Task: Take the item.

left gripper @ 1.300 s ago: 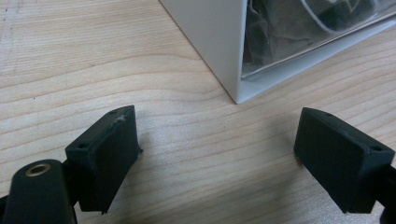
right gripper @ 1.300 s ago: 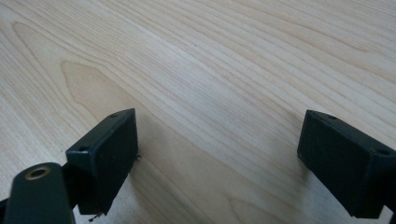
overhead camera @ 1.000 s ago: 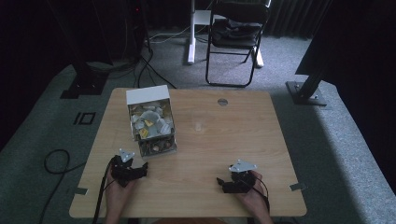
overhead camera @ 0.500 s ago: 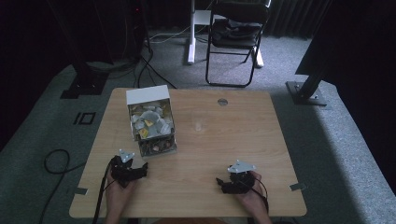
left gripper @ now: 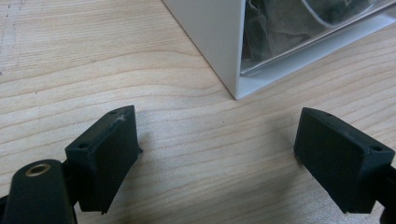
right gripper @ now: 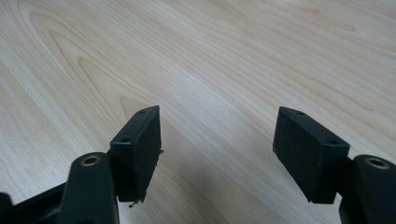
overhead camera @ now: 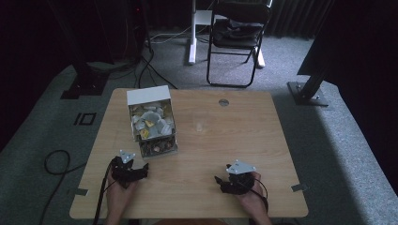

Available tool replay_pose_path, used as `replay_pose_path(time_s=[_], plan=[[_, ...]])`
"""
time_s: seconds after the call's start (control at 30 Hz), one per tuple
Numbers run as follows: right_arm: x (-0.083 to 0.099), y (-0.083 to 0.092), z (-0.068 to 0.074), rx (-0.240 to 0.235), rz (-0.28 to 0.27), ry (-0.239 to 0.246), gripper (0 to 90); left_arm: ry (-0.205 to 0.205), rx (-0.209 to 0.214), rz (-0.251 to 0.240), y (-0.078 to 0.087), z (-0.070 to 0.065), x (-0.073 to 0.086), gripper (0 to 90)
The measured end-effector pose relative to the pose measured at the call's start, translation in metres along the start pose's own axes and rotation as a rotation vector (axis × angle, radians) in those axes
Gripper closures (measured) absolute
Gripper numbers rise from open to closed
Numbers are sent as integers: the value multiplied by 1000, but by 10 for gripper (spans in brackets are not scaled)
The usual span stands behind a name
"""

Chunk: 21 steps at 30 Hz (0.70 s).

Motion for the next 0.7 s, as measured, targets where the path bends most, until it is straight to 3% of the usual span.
replay_pose_path(time_s=[0.33,0.7], plan=[[-21,2,10,-47,-39,11,409,0,0,0,0,0,0,147],[-43,-4,24,-47,-44,70,407,0,0,0,0,0,0,147]])
Point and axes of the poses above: each handheld gripper's, and its own axes: y roughly backward along the jaws, x roughly out of its underside, z roughly to its left, the point moved 10 cm from there along -y, roughly forward along the jaws, and after that the axes turned 2 degrees about -x, right-handed, at the moved point
